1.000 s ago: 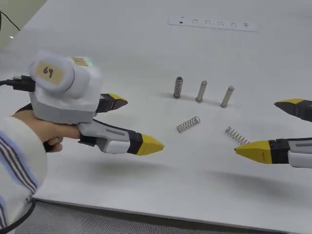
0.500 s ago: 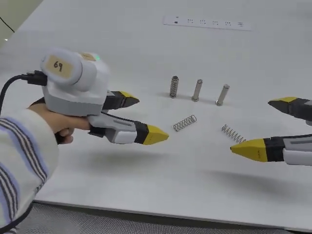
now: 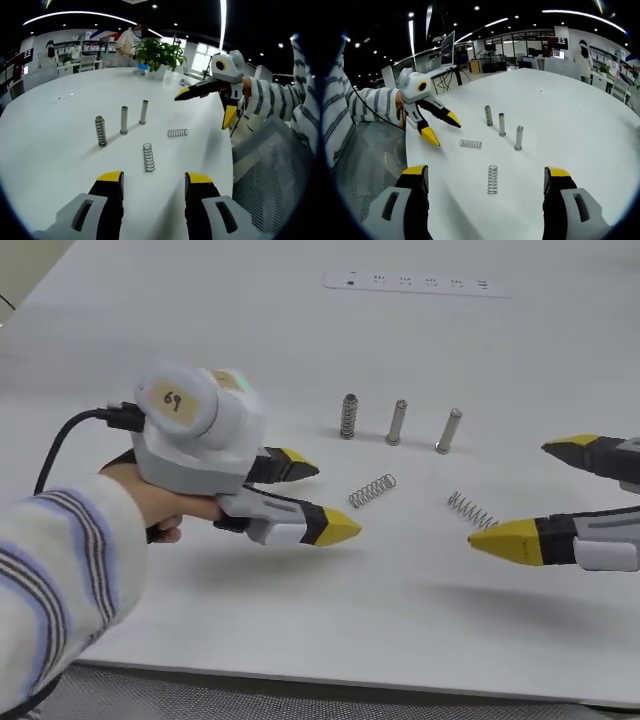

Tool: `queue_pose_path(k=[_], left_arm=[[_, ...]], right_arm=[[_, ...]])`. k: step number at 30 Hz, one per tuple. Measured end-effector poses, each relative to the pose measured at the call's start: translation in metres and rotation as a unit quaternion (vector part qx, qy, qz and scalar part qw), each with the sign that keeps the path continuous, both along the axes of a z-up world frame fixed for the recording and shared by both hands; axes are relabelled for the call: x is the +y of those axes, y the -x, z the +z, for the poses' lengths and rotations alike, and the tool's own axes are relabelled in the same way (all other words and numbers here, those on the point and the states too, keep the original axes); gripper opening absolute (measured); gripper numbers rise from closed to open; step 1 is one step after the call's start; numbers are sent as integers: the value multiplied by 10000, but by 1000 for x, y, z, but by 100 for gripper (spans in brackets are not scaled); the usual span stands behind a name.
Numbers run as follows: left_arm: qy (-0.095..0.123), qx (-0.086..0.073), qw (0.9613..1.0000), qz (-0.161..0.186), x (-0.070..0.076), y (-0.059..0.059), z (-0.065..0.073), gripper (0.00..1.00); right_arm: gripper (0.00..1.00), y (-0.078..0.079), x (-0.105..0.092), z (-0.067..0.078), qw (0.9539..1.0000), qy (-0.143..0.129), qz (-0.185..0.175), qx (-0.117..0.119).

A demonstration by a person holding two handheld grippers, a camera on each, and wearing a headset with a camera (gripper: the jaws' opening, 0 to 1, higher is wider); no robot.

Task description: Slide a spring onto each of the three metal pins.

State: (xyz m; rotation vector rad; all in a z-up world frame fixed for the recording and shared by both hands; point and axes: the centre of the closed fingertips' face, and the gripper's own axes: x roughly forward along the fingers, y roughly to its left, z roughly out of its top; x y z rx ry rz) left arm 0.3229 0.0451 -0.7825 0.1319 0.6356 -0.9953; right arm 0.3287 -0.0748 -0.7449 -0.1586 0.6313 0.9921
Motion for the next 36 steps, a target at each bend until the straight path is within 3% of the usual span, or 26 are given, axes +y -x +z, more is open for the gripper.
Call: queue_pose_path(k=[11, 18, 28, 32, 36], left_arm=[[-161, -187, 9997, -46, -14, -10, -5, 26], [-258, -173, 9995, 53, -19, -14, -11, 21], [-581, -220, 9980, 128, -14, -19, -21, 14], [-527, -211, 9982, 177, -15, -21, -19, 13], [-724, -357, 9967, 109, -15, -23, -21, 9]], right_arm=[[95, 2, -2, -4, 10000, 70, -3, 53], [95, 6, -5, -8, 9999, 87, -45, 122], [95, 8, -5, -10, 9999, 42, -75, 147], [95, 8, -5, -10, 9998, 54, -77, 153], [96, 10, -5, -14, 9997, 105, -55, 219]])
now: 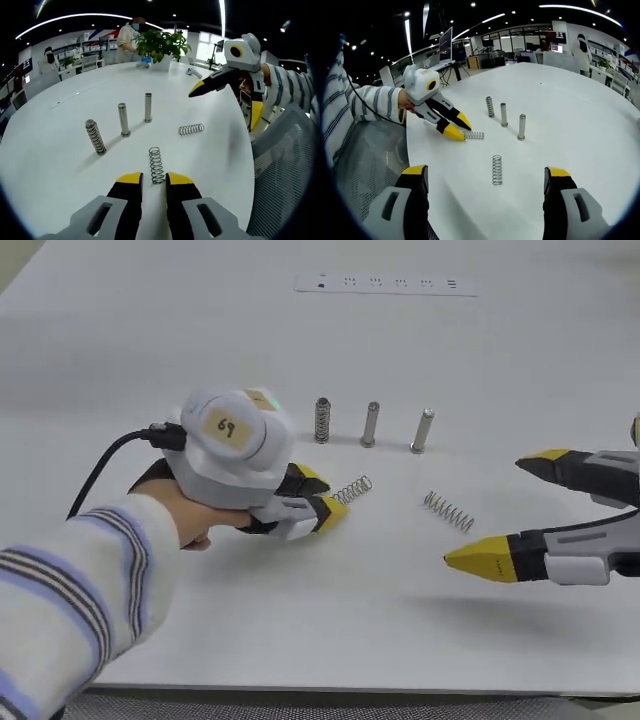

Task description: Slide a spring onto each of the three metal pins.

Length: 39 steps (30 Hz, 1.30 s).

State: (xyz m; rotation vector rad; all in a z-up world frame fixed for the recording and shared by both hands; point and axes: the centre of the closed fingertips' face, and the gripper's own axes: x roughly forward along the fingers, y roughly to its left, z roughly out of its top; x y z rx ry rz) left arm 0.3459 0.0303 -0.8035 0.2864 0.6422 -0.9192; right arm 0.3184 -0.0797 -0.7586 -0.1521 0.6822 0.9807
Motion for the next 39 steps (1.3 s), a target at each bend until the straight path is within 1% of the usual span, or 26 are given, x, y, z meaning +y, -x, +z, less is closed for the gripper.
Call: queue_pose_path(k=[1, 2, 3, 5, 6, 7, 9, 11, 13, 14, 15, 17, 18, 19, 23, 24, 26, 27, 29, 31, 36, 38, 39], left_arm=[[-20, 21, 10000, -6, -1, 1, -1, 9], [-70, 7, 10000, -30, -1, 1, -2, 9], [-75, -92, 9999, -78, -3, -1, -1, 8], [-63, -1, 10000, -58, -4, 1, -1, 8], [-47, 7, 10000, -68, -5, 2, -1, 7], [-53, -1, 10000, -75, -6, 2, -1, 7], [-111, -67, 9999, -104, -7, 2, -1, 5], [-115, -60, 9999, -88, -7, 2, -1, 3], [-194, -148, 9997, -89, -6, 1, -2, 4], [-267, -239, 9993, -135, -5, -1, -2, 3], [-286, -230, 9992, -152, -5, 0, -2, 3], [-273, -209, 9993, -166, -4, -3, -2, 3], [-273, -196, 9993, -171, -4, -2, -3, 3], [-254, -142, 9994, -182, -4, -1, -3, 3], [-219, -81, 9996, -151, -2, -1, -3, 3], [-155, -5, 9998, -138, -2, 0, -2, 3], [-143, -19, 9998, -130, -2, 0, -2, 3], [-123, 9, 9999, -117, -2, 0, -2, 3], [-33, 114, 9999, -87, -3, 2, -1, 3], [18, 135, 9999, -92, -4, 3, 0, 3], [39, 173, 9997, -145, -7, 6, 0, 3], [217, 318, 9992, -116, -10, 8, 0, 3], [260, 343, 9990, -84, -10, 8, 1, 3]], right_arm=[[96, 1, 0, -1, 10000, -10, 8, 19], [96, 1, 1, -1, 10000, -28, 5, 40], [97, 2, 1, -1, 10000, -35, 2, 50], [97, 3, 1, -2, 10000, -27, 6, 68], [97, 3, 0, -3, 10000, -3, 10, 91], [98, 4, 0, -3, 10000, 5, 16, 96], [98, 5, 0, -4, 9999, 15, 28, 117], [99, 6, 0, -4, 9999, 15, 25, 122], [99, 6, 0, -5, 9999, 14, 24, 133], [99, 7, 0, -5, 9999, 15, 23, 136], [99, 7, 0, -5, 9999, 22, 34, 143], [99, 10, 1, -6, 9998, 47, 106, 159], [99, 11, 1, -6, 9998, 60, 135, 161], [99, 12, 1, -6, 9997, 77, 167, 166], [99, 13, 1, -6, 9997, 84, 175, 176], [99, 14, 1, -6, 9997, 81, 170, 179], [99, 14, 1, -6, 9996, 79, 177, 186], [99, 15, 1, -7, 9996, 92, 191, 185], [99, 15, 0, -7, 9996, 119, 188, 185], [99, 15, -1, -7, 9996, 117, 162, 189], [99, 16, -4, -7, 9996, 136, 138, 196], [99, 16, -6, -7, 9996, 157, 134, 197], [99, 16, -7, -7, 9996, 153, 120, 198]])
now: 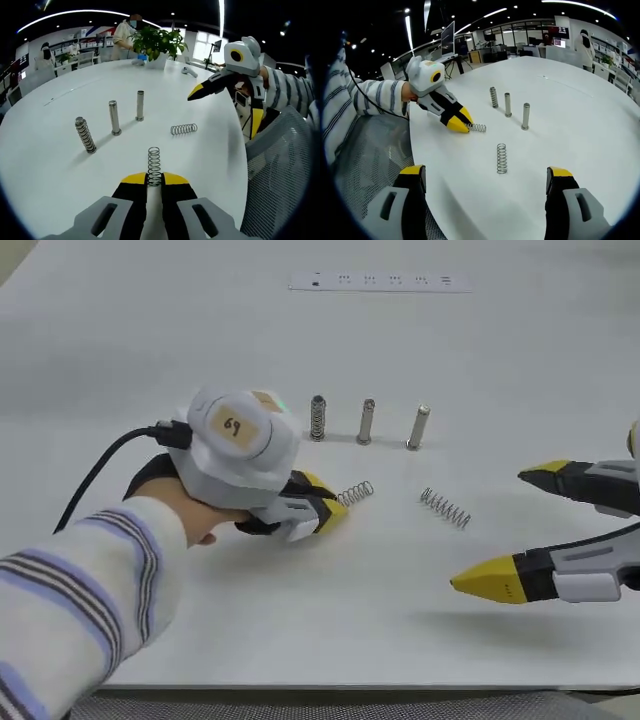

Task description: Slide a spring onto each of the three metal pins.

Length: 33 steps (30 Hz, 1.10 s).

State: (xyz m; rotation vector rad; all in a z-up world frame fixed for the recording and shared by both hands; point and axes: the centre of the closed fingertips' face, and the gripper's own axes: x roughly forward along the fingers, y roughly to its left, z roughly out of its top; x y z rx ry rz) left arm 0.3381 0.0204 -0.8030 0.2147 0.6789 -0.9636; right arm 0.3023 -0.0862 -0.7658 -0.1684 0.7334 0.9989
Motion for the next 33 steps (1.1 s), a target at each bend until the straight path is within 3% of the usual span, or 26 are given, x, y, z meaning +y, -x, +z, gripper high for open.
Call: queue_pose_path(k=[8, 13, 21, 24, 28, 33], left_arm=[[13, 86, 9999, -59, 1, 5, -1, 3], [-92, 43, 9997, -209, 3, 11, -1, 3], [-56, 3, 9989, -467, 1, 17, 2, 3], [95, 170, 9991, -382, 2, 19, 6, 3], [47, 121, 9990, -424, 4, 20, 7, 3], [35, 257, 9985, -485, 6, 28, 9, 2]], right_arm=[[99, -1, -3, 0, 10000, 31, -30, 4], [99, -2, -4, -1, 10000, 53, 1, -58], [97, 0, -4, 0, 9999, 30, 76, -94], [96, -1, -4, 2, 9999, -23, 67, -128], [93, -1, -3, 4, 9998, -66, 113, -171], [87, 1, 0, 6, 9996, -100, 218, -138]])
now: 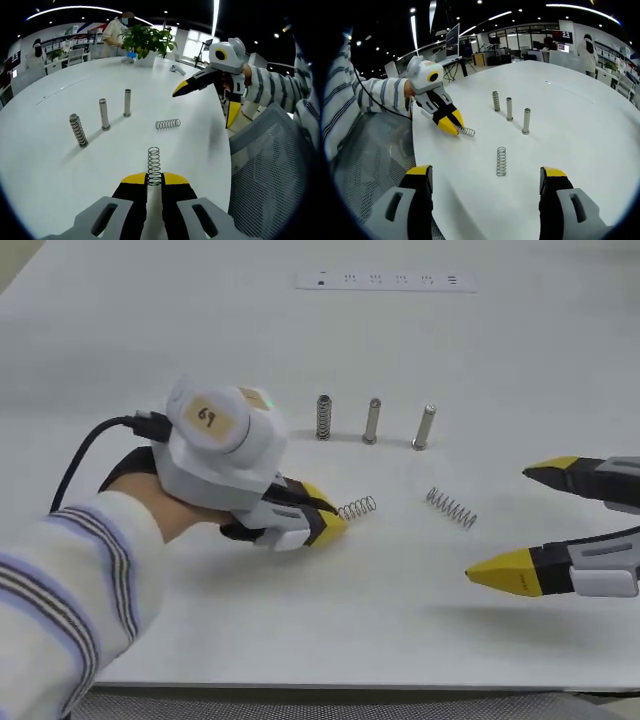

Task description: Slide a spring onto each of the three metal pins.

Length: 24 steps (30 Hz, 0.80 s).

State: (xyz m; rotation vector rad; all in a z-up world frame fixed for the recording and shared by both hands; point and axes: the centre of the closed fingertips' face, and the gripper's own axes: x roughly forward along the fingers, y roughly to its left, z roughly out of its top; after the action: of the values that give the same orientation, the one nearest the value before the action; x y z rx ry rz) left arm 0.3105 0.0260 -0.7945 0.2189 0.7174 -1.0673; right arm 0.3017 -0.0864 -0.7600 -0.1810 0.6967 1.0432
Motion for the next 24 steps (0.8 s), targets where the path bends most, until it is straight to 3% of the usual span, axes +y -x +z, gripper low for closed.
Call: queue_pose_path(k=[10, 17, 24], left_arm=[[-22, 19, 9996, -294, -3, 11, 7, 2], [-6, -55, 9988, -480, -8, 13, 13, 2], [5, -53, 9987, -508, -7, 13, 13, 3]], right_arm=[[81, 3, 12, 2, 9997, -37, 261, -24], [69, 2, 19, 3, 9992, -112, 376, -35], [59, -3, 28, 14, 9982, -390, 430, -129]])
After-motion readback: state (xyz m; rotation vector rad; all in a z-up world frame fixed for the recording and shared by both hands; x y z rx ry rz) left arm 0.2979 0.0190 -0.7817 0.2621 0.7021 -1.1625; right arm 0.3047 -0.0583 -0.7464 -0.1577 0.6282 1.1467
